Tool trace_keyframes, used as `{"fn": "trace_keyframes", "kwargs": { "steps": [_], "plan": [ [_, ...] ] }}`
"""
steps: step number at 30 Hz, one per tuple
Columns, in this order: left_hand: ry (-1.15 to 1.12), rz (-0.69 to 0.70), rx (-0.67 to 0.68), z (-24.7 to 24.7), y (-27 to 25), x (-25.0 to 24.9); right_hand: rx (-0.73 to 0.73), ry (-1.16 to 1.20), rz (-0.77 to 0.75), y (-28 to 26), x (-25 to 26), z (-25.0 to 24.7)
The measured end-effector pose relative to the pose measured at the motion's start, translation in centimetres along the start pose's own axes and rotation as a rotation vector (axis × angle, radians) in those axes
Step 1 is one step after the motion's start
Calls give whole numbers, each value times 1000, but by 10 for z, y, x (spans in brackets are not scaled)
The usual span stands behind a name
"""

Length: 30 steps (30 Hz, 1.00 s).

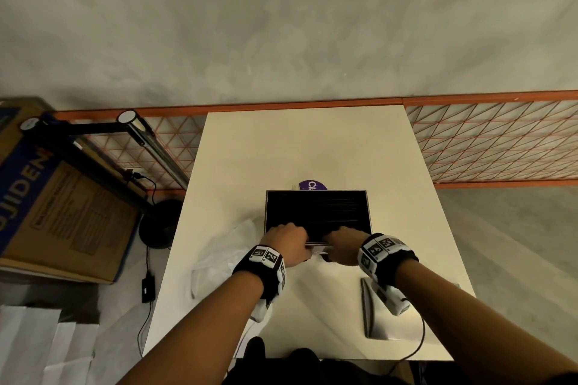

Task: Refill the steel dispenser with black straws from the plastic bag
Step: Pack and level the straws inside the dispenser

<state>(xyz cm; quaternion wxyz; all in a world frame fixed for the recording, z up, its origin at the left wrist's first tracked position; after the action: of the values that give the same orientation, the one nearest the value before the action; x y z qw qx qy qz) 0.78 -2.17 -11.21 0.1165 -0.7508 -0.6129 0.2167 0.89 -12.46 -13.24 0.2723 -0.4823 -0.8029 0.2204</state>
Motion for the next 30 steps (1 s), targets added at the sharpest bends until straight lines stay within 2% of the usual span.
{"fn": "trace_keyframes", "kwargs": {
  "steps": [2,5,7,9,11,14,18,20,23,26,30],
  "plan": [
    [-25,52,-42,-7,-2,-1,-17,2,-2,0,-3,-5],
    [-202,142,-147,-18,-2,2,-97,12,-28,-4,-5,-21],
    [-297,226,-272,-27,-2,3,-278,53,-79,-11,-5,-46],
    [-271,261,-391,-34,-3,2,-505,114,-154,-21,-2,-72],
    [-155,220,-388,-30,2,0,-628,78,-199,-23,2,-84],
    [-25,153,-252,-15,16,-1,-512,-31,-82,-6,0,-73],
    [18,66,-111,-5,26,4,-369,-18,41,9,-10,-44],
    [28,25,-62,0,26,8,-350,-76,20,4,-7,-39],
    [32,0,-71,1,23,10,-299,-304,-108,-4,7,-28],
    [43,-5,-101,-2,18,9,-331,-349,-180,-19,14,-27],
    [23,79,-228,-14,12,7,-609,-169,-126,-40,8,-52]
  ]
}}
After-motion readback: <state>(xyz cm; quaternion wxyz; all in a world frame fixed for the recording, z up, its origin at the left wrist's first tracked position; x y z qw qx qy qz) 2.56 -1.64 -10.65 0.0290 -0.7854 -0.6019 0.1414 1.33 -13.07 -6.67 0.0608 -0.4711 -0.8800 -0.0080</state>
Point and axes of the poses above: each hand's wrist, its own y-axis towards the middle knuckle, its own z-axis out of the palm, x = y × z, the point moved 10 cm from there along y, towards the middle knuckle, and after that the axes turned 1 degree about -y, right-handed, at the moved point
